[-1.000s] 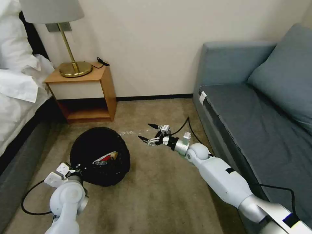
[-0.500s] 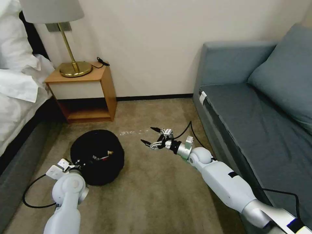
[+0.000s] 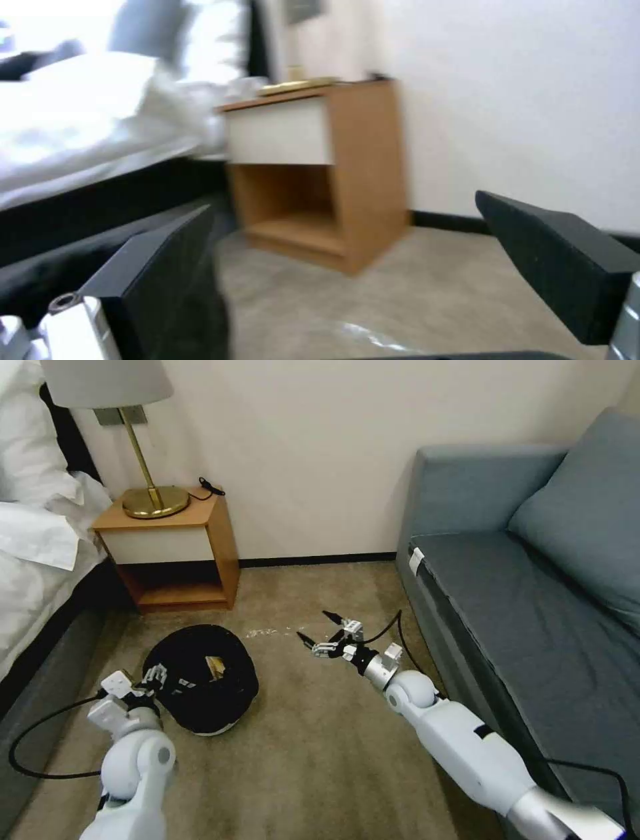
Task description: Pick up the trash bin, then pick up the garbage on the floor and place it into the trash bin.
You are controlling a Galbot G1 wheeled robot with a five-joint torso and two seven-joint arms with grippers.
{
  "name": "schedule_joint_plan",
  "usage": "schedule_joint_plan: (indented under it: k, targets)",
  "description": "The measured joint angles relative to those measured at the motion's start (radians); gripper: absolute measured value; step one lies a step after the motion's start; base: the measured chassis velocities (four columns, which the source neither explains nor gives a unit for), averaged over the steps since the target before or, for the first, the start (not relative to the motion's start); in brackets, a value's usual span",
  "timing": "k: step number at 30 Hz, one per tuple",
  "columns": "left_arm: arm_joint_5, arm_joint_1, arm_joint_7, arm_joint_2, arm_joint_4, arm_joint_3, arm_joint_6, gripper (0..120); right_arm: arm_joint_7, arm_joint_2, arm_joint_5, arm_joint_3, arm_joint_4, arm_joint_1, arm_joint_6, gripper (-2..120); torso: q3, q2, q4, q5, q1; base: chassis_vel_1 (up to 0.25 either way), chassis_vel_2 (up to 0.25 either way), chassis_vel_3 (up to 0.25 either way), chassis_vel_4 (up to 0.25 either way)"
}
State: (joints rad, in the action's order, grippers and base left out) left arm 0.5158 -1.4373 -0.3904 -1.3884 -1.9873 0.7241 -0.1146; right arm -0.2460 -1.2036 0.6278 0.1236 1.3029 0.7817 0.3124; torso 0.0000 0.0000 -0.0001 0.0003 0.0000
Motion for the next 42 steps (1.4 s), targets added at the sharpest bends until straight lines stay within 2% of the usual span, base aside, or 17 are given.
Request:
schedule_joint_plan:
  k: [2,4,5,7,8,9,12,14,17,42]
  targets:
    - [-0.088,-0.077,0.094,0.005,-0.053,-0.011,0.06,99,0.097,-0.005,-0.002,-0.046,0.043,0.063,-0.012,100,0.0,0.0,0.0,-0.0003,0.0,0.0,0.0,0.0,0.0]
    - [-0.107,-0.097,0.116,0.004,-0.067,-0.013,0.075,100,0.126,-0.006,-0.004,-0.058,0.058,0.081,-0.016,100,0.0,0.0,0.0,-0.0002,0.0,0.0,0.0,0.0,0.0]
    - [-0.141,-0.135,0.158,0.001,-0.091,-0.015,0.111,100,0.174,-0.007,-0.007,-0.077,0.089,0.11,-0.022,100,0.0,0.0,0.0002,-0.0002,0.0,0.0,0.0,0.0,0.0]
    - [-0.168,-0.172,0.199,-0.004,-0.114,-0.016,0.154,100,0.23,-0.01,-0.011,-0.099,0.142,0.151,-0.036,100,0.0,0.0,0.0,-0.0003,0.0,0.0,0.0,0.0,0.0]
    - [-0.168,-0.172,0.199,-0.004,-0.114,-0.016,0.154,100,0.23,-0.01,-0.011,-0.099,0.142,0.151,-0.036,100,0.0,0.0,0.0,-0.0003,0.0,0.0,0.0,0.0,0.0]
    - [-0.174,-0.2,0.222,-0.01,-0.133,-0.017,0.184,100,0.267,-0.012,-0.017,-0.113,0.183,0.178,-0.047,100,0.0,0.0,0.0001,-0.0002,0.0,0.0,0.0,0.0,0.0]
    - [-0.155,-0.255,0.237,-0.027,-0.183,-0.016,0.216,100,0.32,-0.02,-0.052,-0.147,0.278,0.246,-0.072,100,0.0,0.0,0.0001,-0.0002,0.0,0.0,0.0,0.0,0.0]
    - [-0.155,-0.258,0.238,-0.029,-0.187,-0.015,0.218,100,0.324,-0.022,-0.058,-0.151,0.285,0.253,-0.074,100,0.0,0.0,0.0002,-0.0002,0.0,0.0,0.0,0.0,0.0]
    - [-0.157,-0.3,0.246,-0.037,-0.222,-0.01,0.227,100,0.344,-0.04,-0.101,-0.185,0.332,0.319,-0.084,100,0.0,0.0,0.0002,-0.0002,0.0,0.0,0.0,0.0,0.0]
    - [-0.154,-0.301,0.243,-0.038,-0.224,-0.008,0.223,100,0.332,-0.05,-0.104,-0.191,0.341,0.342,-0.088,100,0.0,0.0,0.0001,-0.0004,0.0,0.0,0.0,0.0,0.0]
